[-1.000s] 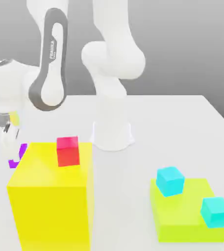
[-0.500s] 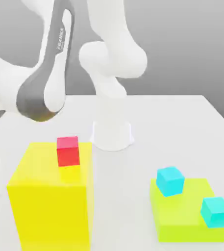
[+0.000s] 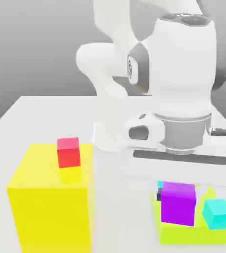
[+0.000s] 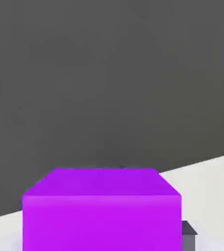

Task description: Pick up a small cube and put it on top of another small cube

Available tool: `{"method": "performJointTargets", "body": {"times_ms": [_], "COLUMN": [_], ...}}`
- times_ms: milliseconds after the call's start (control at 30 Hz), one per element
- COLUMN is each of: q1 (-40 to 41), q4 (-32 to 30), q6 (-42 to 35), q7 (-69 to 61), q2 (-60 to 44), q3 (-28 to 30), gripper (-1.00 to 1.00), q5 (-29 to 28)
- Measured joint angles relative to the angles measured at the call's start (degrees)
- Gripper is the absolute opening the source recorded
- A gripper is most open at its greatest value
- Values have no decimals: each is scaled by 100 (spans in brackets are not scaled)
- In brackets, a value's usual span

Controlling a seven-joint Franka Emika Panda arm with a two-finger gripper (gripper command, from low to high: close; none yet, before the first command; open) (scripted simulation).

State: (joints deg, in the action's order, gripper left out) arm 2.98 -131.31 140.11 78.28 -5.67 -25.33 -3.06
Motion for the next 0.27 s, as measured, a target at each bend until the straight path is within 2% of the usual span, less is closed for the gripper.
{"method": "performJointTargets", "body": {"times_ms": [133, 167, 267], "q1": [-454, -498, -498], "q4": [-226, -252, -252], "q6": [353, 473, 473], "q7": [756, 837, 837], "q2": [-541, -662, -662], "q3": [-34, 5, 5], "gripper": [-100, 100, 100], "q5": [-495, -587, -587]}}
